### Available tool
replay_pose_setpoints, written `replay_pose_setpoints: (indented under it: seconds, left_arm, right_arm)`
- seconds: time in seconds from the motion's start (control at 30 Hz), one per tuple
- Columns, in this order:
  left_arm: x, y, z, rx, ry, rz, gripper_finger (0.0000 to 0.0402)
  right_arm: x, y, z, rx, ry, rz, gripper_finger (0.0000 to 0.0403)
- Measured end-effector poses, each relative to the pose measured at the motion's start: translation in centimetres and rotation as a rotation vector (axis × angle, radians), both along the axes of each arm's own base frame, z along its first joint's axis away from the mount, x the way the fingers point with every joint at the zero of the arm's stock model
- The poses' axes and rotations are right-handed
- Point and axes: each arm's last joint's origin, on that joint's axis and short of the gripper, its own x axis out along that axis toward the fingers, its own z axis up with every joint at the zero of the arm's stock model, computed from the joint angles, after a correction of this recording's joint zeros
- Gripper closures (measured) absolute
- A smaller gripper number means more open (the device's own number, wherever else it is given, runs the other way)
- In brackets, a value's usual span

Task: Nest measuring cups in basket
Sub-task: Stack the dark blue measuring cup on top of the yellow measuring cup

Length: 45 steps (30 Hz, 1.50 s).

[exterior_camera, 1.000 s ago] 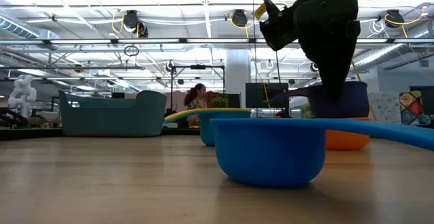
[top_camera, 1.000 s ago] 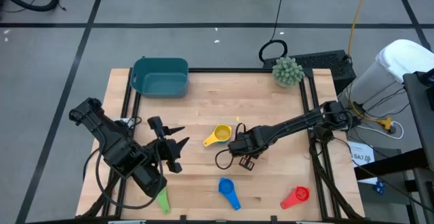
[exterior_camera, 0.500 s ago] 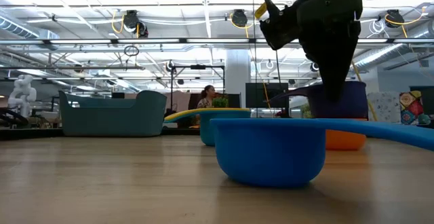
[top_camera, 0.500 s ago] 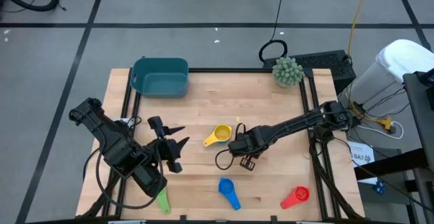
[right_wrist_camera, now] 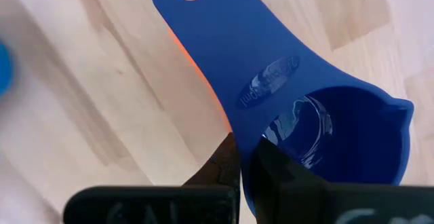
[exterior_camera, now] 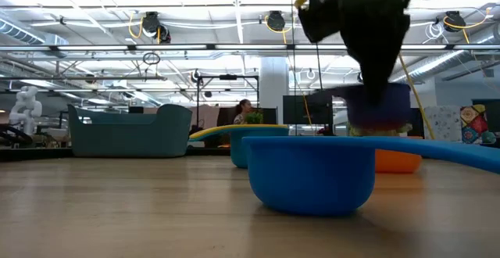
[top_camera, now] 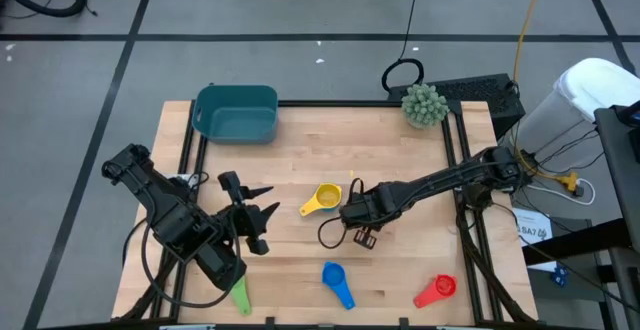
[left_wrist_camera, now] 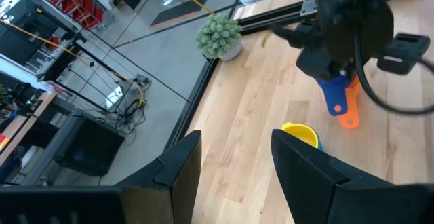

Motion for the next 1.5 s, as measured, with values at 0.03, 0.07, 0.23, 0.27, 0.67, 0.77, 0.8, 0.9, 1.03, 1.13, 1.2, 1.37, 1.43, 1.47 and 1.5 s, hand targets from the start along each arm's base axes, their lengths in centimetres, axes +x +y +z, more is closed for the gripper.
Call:
replay_pose_setpoints:
  seconds: [0.03, 0.07, 0.23, 0.27, 0.67, 0.77, 0.8, 0.9, 1.03, 1.13, 1.2, 1.37, 1.43, 1.47, 1.5]
  left_arm:
    - [0.0, 0.0, 0.0, 0.0, 0.0, 0.0, 0.022]
    - [0.0, 0.0, 0.0, 0.0, 0.0, 0.0, 0.022]
    - [0.1, 0.0, 0.0, 0.001, -0.004, -0.002, 0.022]
    - [0.1, 0.0, 0.0, 0.001, -0.005, -0.001, 0.022]
    - [0.6, 0.1, 0.2, 0.012, -0.008, -0.013, 0.022]
    - [0.7, 0.0, 0.2, 0.016, -0.009, -0.023, 0.022]
    - [0.7, 0.0, 0.3, 0.018, -0.008, -0.023, 0.022]
    - [0.9, 0.2, 0.3, 0.018, -0.008, -0.015, 0.022]
    - [1.0, 0.4, 0.3, 0.028, 0.001, -0.016, 0.022]
    - [1.0, 0.5, 0.2, 0.035, 0.009, -0.014, 0.022]
    - [1.0, 0.6, 0.2, 0.038, 0.015, -0.011, 0.022]
    - [0.7, 0.9, 0.6, 0.028, 0.002, -0.007, 0.022]
    - [0.6, 1.0, 0.7, 0.025, 0.002, -0.008, 0.022]
    - [0.6, 1.0, 0.7, 0.024, 0.003, -0.008, 0.022]
    - [0.6, 1.0, 0.7, 0.026, 0.006, -0.008, 0.022]
  right_arm:
    - [0.0, 0.0, 0.3, 0.0, -0.018, -0.005, 0.0403]
    - [-0.1, -0.1, 0.6, -0.008, -0.034, -0.007, 0.0403]
    - [0.1, -0.1, 0.9, -0.015, -0.075, 0.006, 0.0403]
    - [0.3, -0.1, 0.9, -0.019, -0.101, 0.016, 0.0403]
    - [3.7, -2.1, 3.0, -0.016, -0.362, 0.094, 0.0403]
    - [4.1, -2.4, 3.2, -0.017, -0.406, 0.118, 0.0403]
    - [4.4, -2.4, 3.3, -0.018, -0.433, 0.129, 0.0403]
    - [5.0, -2.7, 3.4, -0.021, -0.472, 0.151, 0.0403]
    - [5.4, -3.2, 4.4, -0.038, -0.502, 0.18, 0.0403]
    - [5.6, -3.4, 5.0, -0.047, -0.516, 0.204, 0.0403]
    - [6.0, -3.4, 5.1, -0.054, -0.52, 0.224, 0.0403]
    - [7.4, -3.4, 4.5, -0.065, -0.472, 0.267, 0.0403]
    - [7.8, -3.6, 3.8, -0.068, -0.445, 0.268, 0.0403]
    - [7.9, -3.7, 3.7, -0.069, -0.441, 0.266, 0.0403]
    - [8.0, -3.8, 3.6, -0.057, -0.442, 0.267, 0.0403]
